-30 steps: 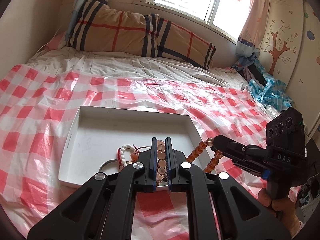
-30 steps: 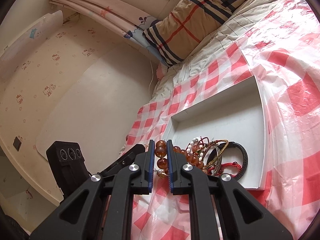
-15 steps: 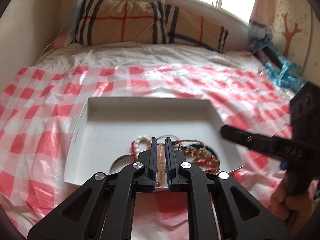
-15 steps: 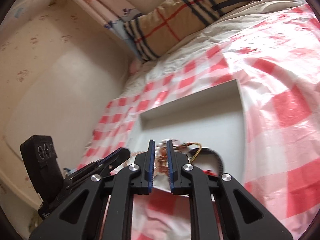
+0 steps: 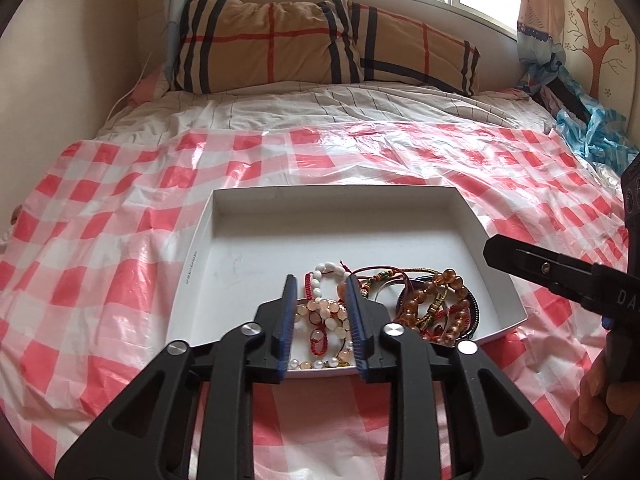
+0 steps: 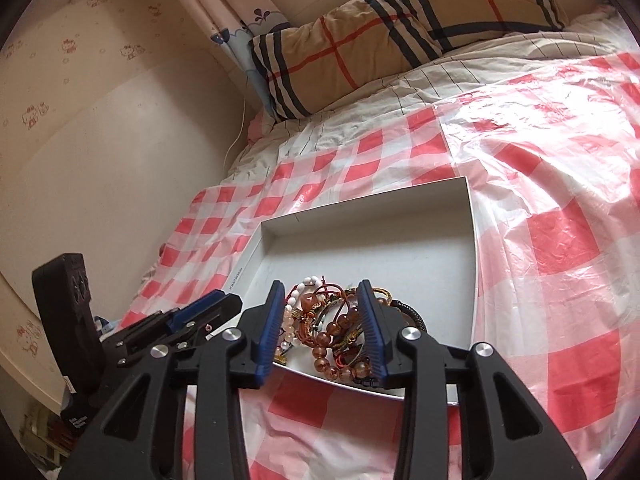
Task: Organize jewelry
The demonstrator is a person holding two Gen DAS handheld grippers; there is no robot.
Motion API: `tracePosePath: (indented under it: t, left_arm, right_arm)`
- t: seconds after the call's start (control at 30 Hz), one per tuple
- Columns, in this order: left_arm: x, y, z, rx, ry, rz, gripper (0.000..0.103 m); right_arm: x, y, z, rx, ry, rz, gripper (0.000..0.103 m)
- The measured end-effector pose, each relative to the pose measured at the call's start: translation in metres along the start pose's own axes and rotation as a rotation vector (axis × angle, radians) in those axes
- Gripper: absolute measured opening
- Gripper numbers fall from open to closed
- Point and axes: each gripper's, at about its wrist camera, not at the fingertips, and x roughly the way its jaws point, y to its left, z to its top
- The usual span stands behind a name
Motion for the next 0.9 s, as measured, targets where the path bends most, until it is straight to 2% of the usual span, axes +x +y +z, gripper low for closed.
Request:
tracePosePath:
  t: [0.13, 0.27, 0.4, 0.57, 0.7, 0.9]
  left_arm:
    - [-0.005, 0.0, -0.001, 0.002, -0.011, 0.009, 0.041]
    - [-0.014, 0.002, -0.003, -0.017, -0.014, 0.014, 0.056]
    - [-0.03, 0.004, -0.002, -0.026, -0.03, 0.032, 0.067]
    - [-0.076, 0.009, -0.005, 0.007, -0.07, 0.076, 0.081]
    - [-0.117, 0.009, -0.011, 0.006, -0.092, 0.093, 0.086]
    - [-0.173, -0.007, -0.026, -0.007, -0.108, 0.073, 0.091]
  right_arm:
    - [0.001, 0.006, -0.001, -0.045, 0.0, -0.044, 0.045]
    - [-0.006, 0.013, -0.004, -0.092, -0.013, -0.095, 0.057]
    - [-0.031, 0.023, -0.011, -0.146, -0.053, -0.165, 0.071]
    - [-0.068, 0.027, -0.017, -0.144, -0.105, -0.22, 0.078]
    - [-0.101, 0.031, -0.036, -0.147, -0.112, -0.253, 0.086]
    - [-0.145, 0.04, -0.069, -0.151, -0.093, -0.298, 0.09]
